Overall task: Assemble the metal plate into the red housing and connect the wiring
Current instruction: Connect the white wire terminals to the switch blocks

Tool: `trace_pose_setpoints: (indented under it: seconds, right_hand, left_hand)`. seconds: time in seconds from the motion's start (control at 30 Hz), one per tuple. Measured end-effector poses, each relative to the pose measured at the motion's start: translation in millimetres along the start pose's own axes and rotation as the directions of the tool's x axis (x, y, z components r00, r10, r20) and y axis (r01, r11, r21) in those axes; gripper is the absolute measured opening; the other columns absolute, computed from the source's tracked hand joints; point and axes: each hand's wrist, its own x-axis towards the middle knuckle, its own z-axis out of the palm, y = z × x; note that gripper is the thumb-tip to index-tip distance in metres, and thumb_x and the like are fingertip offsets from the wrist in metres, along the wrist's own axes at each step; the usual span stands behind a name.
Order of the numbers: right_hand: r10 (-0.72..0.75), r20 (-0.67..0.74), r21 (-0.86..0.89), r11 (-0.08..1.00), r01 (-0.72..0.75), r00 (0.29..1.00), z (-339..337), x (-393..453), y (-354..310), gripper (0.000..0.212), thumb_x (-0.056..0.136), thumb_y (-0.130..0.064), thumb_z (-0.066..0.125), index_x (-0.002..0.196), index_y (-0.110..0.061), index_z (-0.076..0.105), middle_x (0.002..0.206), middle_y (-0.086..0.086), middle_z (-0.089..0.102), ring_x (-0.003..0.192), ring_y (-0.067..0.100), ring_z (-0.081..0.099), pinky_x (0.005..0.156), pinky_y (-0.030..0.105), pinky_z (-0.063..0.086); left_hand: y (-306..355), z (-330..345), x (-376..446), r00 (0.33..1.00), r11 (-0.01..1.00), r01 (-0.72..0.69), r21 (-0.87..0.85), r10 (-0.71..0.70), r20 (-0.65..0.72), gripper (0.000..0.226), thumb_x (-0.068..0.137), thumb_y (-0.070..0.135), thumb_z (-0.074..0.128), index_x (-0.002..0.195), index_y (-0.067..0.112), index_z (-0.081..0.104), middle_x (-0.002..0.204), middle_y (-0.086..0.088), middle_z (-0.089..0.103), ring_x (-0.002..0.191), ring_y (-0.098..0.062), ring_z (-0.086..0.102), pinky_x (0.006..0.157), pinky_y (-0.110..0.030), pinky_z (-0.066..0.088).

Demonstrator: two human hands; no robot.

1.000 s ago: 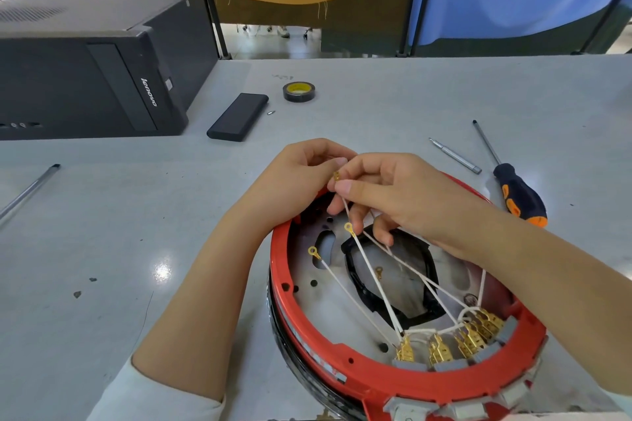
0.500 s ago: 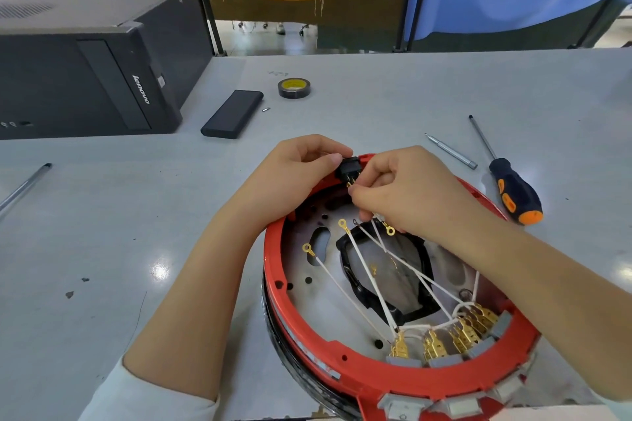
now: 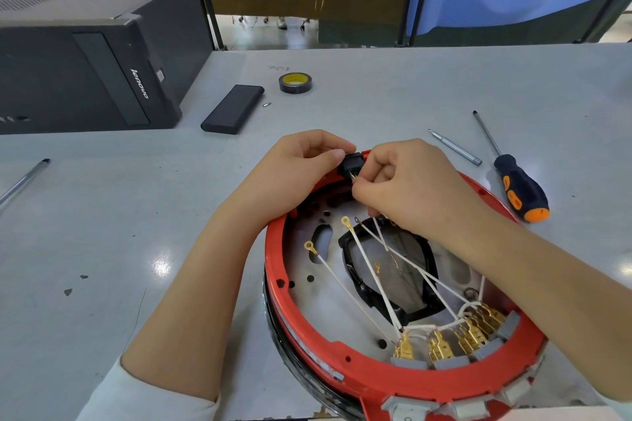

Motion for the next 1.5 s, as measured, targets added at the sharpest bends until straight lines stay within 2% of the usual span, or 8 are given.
trace_pose_setpoints:
  seconds: [0.17, 0.27, 0.43, 0.6, 0.93, 1.13, 1.3, 1.5]
  right_hand:
    - [-0.008, -0.014, -0.021, 1.000, 0.008, 1.000, 1, 1, -1, 0.011, 0.075, -0.018, 0.062, 0.064, -0.020, 0.062, 0.055, -0.009, 0.066, 0.050, 0.004, 0.057, 0.051, 0.013, 0.043]
    - [-0.023, -0.030, -0.042, 0.999, 0.022, 0.999, 2, 1, -3, 0.013, 0.077, -0.017, 0.062, 0.064, -0.018, 0.061, 0.055, -0.001, 0.066, 0.051, 0.008, 0.057, 0.053, 0.018, 0.044]
    - [-0.047, -0.050, -0.076, 0.996, 0.043, 0.998, 7, 0, -6, 0.011, 0.078, -0.016, 0.060, 0.068, -0.014, 0.061, 0.058, -0.001, 0.065, 0.057, 0.013, 0.060, 0.056, 0.024, 0.046]
    - [-0.081, -0.060, -0.066, 0.995, 0.077, 0.995, 10, -1, -5, 0.011, 0.080, -0.013, 0.059, 0.069, -0.014, 0.060, 0.055, -0.001, 0.063, 0.053, 0.011, 0.056, 0.055, 0.024, 0.044]
    - [-0.094, -0.077, -0.073, 0.993, 0.088, 0.993, 14, 0, -6, 0.010, 0.081, -0.013, 0.058, 0.071, -0.012, 0.058, 0.056, -0.003, 0.059, 0.055, 0.011, 0.056, 0.056, 0.025, 0.043]
    - [-0.076, -0.062, -0.138, 0.988, 0.067, 0.995, 9, 1, -6, 0.013, 0.077, -0.022, 0.062, 0.072, -0.010, 0.059, 0.060, 0.003, 0.062, 0.058, 0.016, 0.056, 0.055, 0.028, 0.043]
    - [-0.081, -0.050, -0.125, 0.989, 0.074, 0.995, 11, 5, -5, 0.014, 0.078, -0.017, 0.060, 0.076, -0.004, 0.061, 0.064, 0.010, 0.064, 0.058, 0.020, 0.057, 0.056, 0.032, 0.043]
    - [-0.101, -0.048, -0.162, 0.982, 0.092, 0.994, 8, 5, -9, 0.017, 0.084, -0.026, 0.056, 0.071, -0.016, 0.054, 0.062, -0.003, 0.059, 0.058, 0.012, 0.054, 0.052, 0.027, 0.041]
  left_hand:
    - [0, 1, 0, 1.000, 1.000, -0.005, 0.014, 0.005, -0.006, 0.020, 0.099, 0.018, 0.055, 0.100, 0.027, 0.072, 0.099, 0.003, 0.075, 0.087, -0.006, 0.068, 0.084, -0.019, 0.051]
    - [0, 1, 0, 1.000, 1.000, 0.001, 0.023, -0.001, -0.012, 0.019, 0.099, 0.018, 0.055, 0.099, 0.028, 0.072, 0.098, 0.001, 0.076, 0.092, -0.014, 0.069, 0.088, -0.025, 0.052]
    - [1, 2, 0, 0.999, 1.000, 0.014, 0.027, -0.012, -0.051, 0.018, 0.097, 0.019, 0.058, 0.093, 0.030, 0.072, 0.090, 0.003, 0.077, 0.090, -0.013, 0.071, 0.087, -0.025, 0.052]
    - [2, 1, 0, 0.999, 0.999, 0.017, 0.030, -0.016, -0.039, 0.016, 0.097, 0.019, 0.059, 0.095, 0.027, 0.073, 0.089, 0.002, 0.078, 0.094, -0.019, 0.071, 0.096, -0.037, 0.053]
    - [2, 2, 2, 0.999, 0.998, 0.009, 0.060, -0.006, -0.042, 0.018, 0.097, 0.018, 0.058, 0.093, 0.027, 0.072, 0.092, 0.000, 0.077, 0.096, -0.022, 0.071, 0.098, -0.044, 0.052]
    - [0, 2, 0, 0.999, 1.000, 0.031, -0.007, -0.031, -0.043, 0.015, 0.097, 0.018, 0.059, 0.099, 0.022, 0.074, 0.093, -0.003, 0.077, 0.096, -0.021, 0.071, 0.098, -0.041, 0.052]
    - [-2, 0, 3, 0.999, 1.000, 0.012, 0.017, -0.011, -0.034, 0.016, 0.097, 0.020, 0.059, 0.099, 0.026, 0.073, 0.091, 0.003, 0.077, 0.091, -0.012, 0.071, 0.088, -0.026, 0.054]
    - [-4, -2, 4, 1.000, 0.999, 0.014, -0.050, -0.015, -0.020, 0.015, 0.096, 0.016, 0.060, 0.098, 0.024, 0.071, 0.097, -0.001, 0.077, 0.085, -0.005, 0.071, 0.077, -0.014, 0.053]
